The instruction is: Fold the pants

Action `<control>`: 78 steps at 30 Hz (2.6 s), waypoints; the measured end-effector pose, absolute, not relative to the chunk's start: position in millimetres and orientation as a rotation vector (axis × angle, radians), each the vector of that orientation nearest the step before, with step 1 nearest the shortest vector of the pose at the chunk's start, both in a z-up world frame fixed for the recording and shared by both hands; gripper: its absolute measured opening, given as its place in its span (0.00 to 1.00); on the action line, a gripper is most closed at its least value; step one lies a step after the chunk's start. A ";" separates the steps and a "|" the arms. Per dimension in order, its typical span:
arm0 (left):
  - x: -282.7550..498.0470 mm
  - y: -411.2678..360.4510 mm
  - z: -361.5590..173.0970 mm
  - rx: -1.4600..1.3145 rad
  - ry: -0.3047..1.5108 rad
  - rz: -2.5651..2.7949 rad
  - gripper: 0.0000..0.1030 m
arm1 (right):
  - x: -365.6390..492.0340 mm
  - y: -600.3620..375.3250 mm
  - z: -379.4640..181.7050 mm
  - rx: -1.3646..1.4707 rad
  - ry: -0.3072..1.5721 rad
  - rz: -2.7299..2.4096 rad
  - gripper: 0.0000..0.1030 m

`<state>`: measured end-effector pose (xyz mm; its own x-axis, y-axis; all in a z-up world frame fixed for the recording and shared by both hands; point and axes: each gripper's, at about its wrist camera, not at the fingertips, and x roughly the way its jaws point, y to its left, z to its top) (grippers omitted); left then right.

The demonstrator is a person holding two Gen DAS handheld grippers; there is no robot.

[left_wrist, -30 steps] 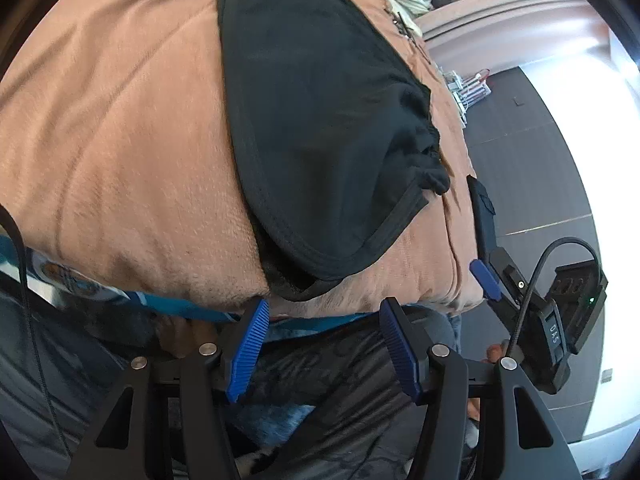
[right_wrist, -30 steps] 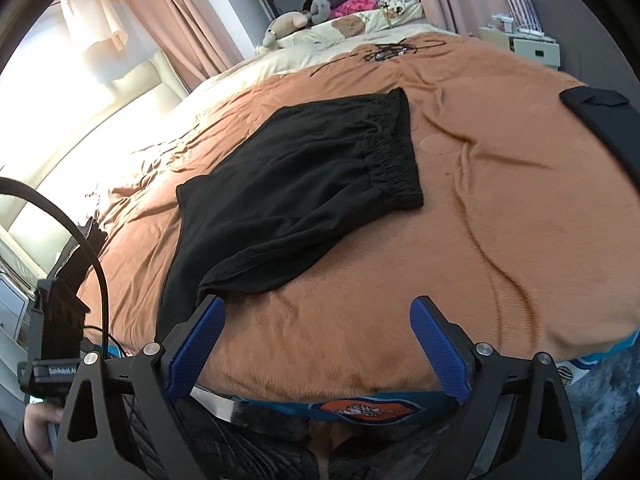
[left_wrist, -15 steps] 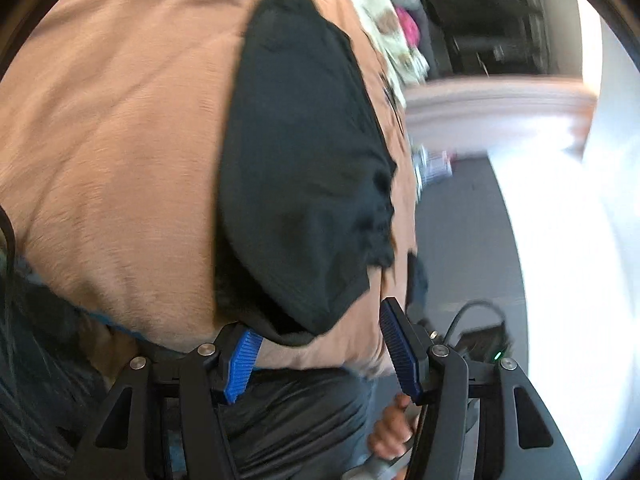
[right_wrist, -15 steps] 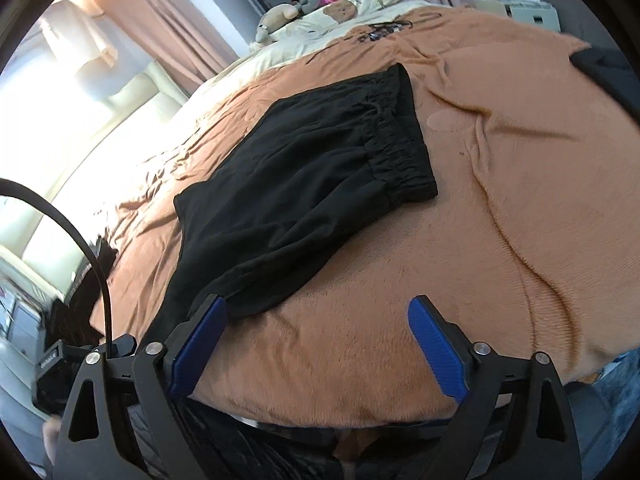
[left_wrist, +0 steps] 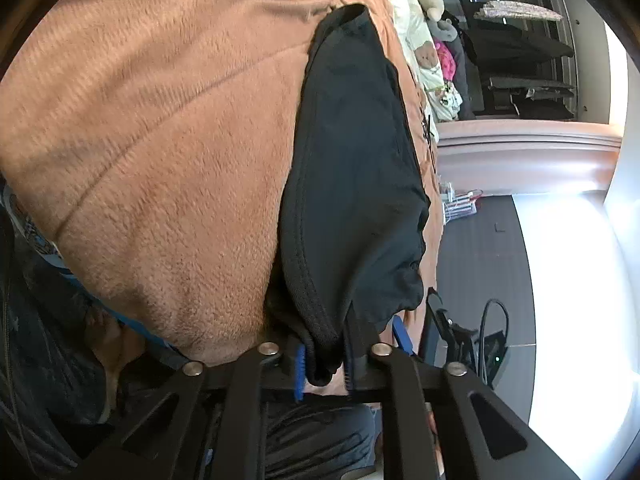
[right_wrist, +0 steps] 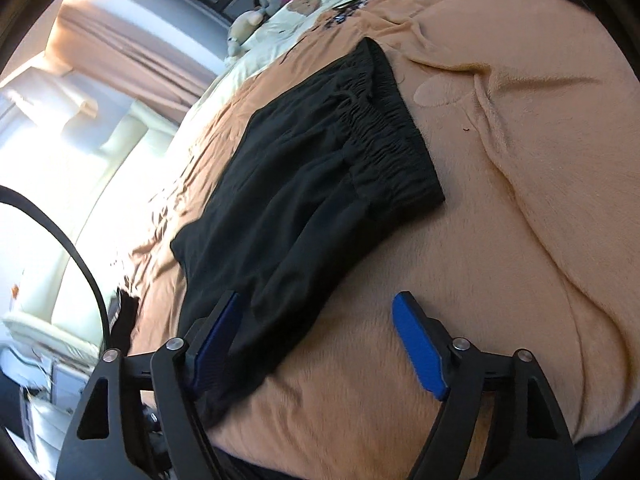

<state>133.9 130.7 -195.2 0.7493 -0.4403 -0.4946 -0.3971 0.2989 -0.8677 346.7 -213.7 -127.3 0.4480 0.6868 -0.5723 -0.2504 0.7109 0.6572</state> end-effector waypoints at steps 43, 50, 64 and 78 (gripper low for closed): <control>243.3 185.2 -57.5 -1.117 0.499 -0.111 0.07 | 389.9 -192.0 -76.6 0.595 0.809 0.546 0.04; 290.6 193.8 -42.1 -1.089 0.488 -0.126 0.07 | 412.0 -181.9 -70.7 0.601 0.800 0.535 0.04; 395.3 209.7 -38.2 -1.030 0.545 -0.135 0.07 | 471.6 -159.0 -71.0 0.627 0.818 0.483 0.04; 500.5 233.8 -72.1 -0.991 0.645 -0.114 0.06 | 529.2 -135.5 -79.2 0.628 0.854 0.459 0.04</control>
<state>500.5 233.8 -72.1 0.8095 -0.3725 -0.4538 -0.1952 0.5581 -0.8065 529.2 -135.5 -79.2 0.5802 0.6033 -0.5472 -0.1243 0.7296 0.6725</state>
